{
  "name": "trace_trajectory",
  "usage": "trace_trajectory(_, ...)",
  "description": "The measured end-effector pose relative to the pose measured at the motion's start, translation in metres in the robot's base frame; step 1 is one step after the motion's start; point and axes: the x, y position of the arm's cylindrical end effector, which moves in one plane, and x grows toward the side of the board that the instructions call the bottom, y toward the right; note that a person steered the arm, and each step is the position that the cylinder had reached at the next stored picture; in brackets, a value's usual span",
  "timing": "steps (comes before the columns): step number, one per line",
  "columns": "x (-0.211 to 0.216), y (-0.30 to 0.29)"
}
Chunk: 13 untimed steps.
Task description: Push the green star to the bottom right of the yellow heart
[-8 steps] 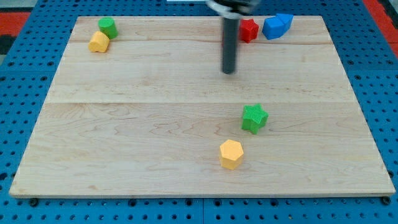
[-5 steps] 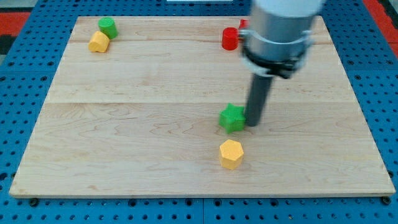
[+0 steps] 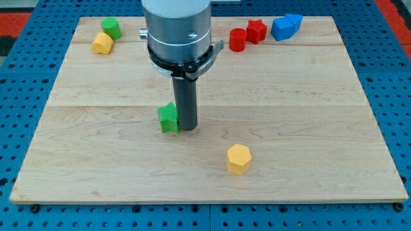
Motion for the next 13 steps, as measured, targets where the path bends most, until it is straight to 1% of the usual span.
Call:
trace_trajectory(1,0.012,0.029)
trace_trajectory(2,0.025,0.012)
trace_trajectory(3,-0.008,-0.018)
trace_trajectory(4,-0.042,-0.034)
trace_trajectory(5,-0.059,-0.087)
trace_trajectory(6,-0.043,-0.082)
trace_trajectory(7,-0.03,-0.105)
trace_trajectory(9,-0.107,-0.175)
trace_trajectory(10,-0.14,-0.176)
trace_trajectory(11,-0.153,-0.142)
trace_trajectory(12,-0.125,-0.05)
trace_trajectory(13,-0.086,0.066)
